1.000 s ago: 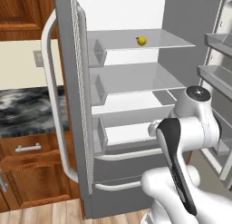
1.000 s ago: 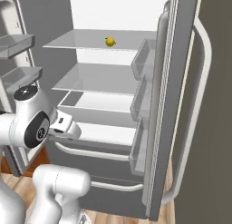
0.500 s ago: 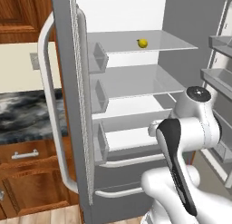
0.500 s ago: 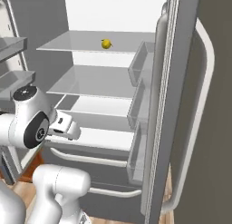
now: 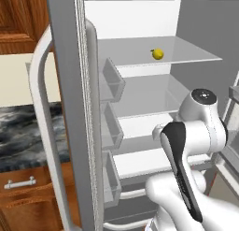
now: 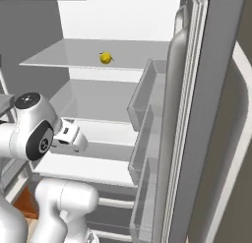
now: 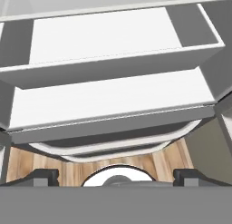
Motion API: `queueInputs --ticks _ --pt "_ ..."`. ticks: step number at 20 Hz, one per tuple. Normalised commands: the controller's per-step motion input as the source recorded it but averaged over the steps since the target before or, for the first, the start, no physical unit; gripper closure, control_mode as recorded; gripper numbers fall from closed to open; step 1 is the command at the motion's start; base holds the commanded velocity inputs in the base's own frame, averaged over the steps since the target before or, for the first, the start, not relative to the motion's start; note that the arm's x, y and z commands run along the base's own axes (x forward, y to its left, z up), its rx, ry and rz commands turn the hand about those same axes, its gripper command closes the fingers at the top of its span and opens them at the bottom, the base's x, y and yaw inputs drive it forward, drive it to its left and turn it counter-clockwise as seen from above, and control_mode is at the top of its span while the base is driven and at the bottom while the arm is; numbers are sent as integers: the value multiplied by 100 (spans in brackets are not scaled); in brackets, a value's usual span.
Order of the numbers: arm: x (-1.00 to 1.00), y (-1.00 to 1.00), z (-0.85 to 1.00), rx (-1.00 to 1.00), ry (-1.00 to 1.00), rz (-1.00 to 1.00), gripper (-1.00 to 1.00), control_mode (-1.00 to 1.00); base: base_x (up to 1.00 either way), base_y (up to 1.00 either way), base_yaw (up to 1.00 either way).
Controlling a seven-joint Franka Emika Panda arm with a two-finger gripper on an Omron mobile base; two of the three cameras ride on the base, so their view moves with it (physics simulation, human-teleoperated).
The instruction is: Retrieve a lemon from the fridge and place it on the cutting board with the fish.
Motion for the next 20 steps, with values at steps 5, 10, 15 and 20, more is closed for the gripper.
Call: queueInputs --ticks 5,10,15,20 --pt "0 0 0 0 0 0 -100 100 67 -7 0" --pt "0 0 0 0 0 0 -100 100 63 -15 0" --pt "0 0 0 0 0 0 -100 100 18 -2 0" --pt "0 0 0 0 0 0 -100 100 0 0 0"
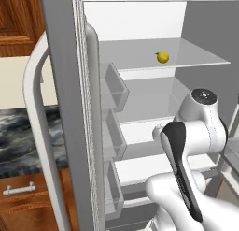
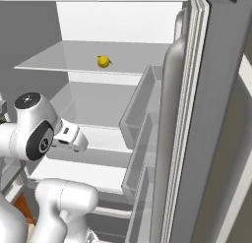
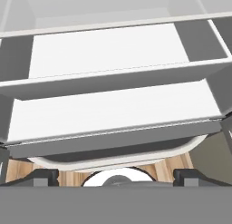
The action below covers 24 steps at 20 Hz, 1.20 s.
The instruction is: Retrieve a lemon from the fridge and place it on the cutting board with the fish.
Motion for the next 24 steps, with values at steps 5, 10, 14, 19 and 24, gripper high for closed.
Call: queueInputs --ticks 5,10,14,19,24 --pt "-8 -16 22 0 -20 0 -100 -100 0 0 0" --pt "-21 -23 78 -11 -37 0 -100 -100 0 0 0" --pt "-8 -9 100 -3 -34 0 -100 -100 0 0 0" --pt "-2 3 74 0 -30 0 -100 -100 0 0 0" --pt "0 14 69 2 -21 2 -100 -100 0 0 0"
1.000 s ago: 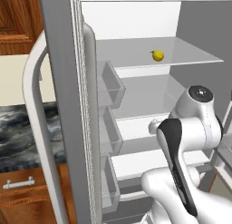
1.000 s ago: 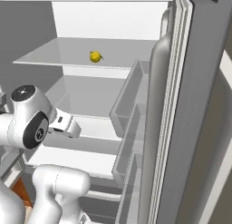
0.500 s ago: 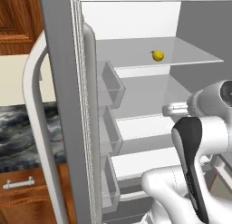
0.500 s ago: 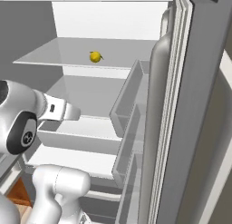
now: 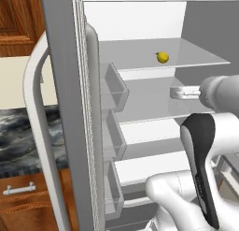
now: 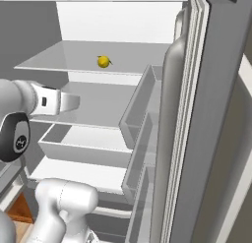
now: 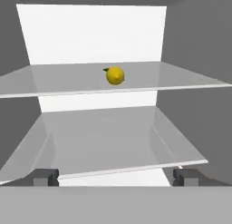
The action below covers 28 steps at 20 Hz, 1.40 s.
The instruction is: Retrieve a lemon from the fridge and place it on the cutting board with the fish.
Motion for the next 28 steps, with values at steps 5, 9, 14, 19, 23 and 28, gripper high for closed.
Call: queueInputs --ticks 5,9,14,19,23,28 --pt "0 0 96 0 -15 1 -100 -100 0 0 0" --pt "1 0 60 2 2 0 -100 -100 0 0 0" --pt "2 -1 -4 1 0 0 -100 -100 0 0 0" --pt "1 0 -23 0 0 0 -100 -100 0 0 0" --pt "29 -4 -12 0 3 0 -100 -100 0 0 0" --pt "49 -4 0 0 22 0 -100 -100 0 0 0"
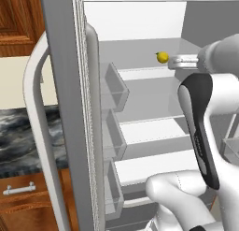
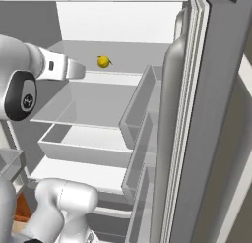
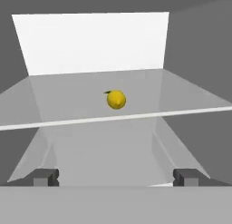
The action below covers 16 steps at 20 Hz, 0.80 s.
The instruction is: Retrieve a lemon from the fridge and place it on the cutting board with the fish.
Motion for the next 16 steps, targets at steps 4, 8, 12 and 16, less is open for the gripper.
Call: queueInputs --ticks 4,8,12,16 --pt "52 -5 0 0 17 0 -100 -100 0 0 0" --pt "49 -3 -5 0 6 0 -100 -100 0 0 0" --pt "37 -9 -21 0 0 0 -100 -100 0 0 0" --pt "30 -8 -14 0 0 0 -100 -100 0 0 0"
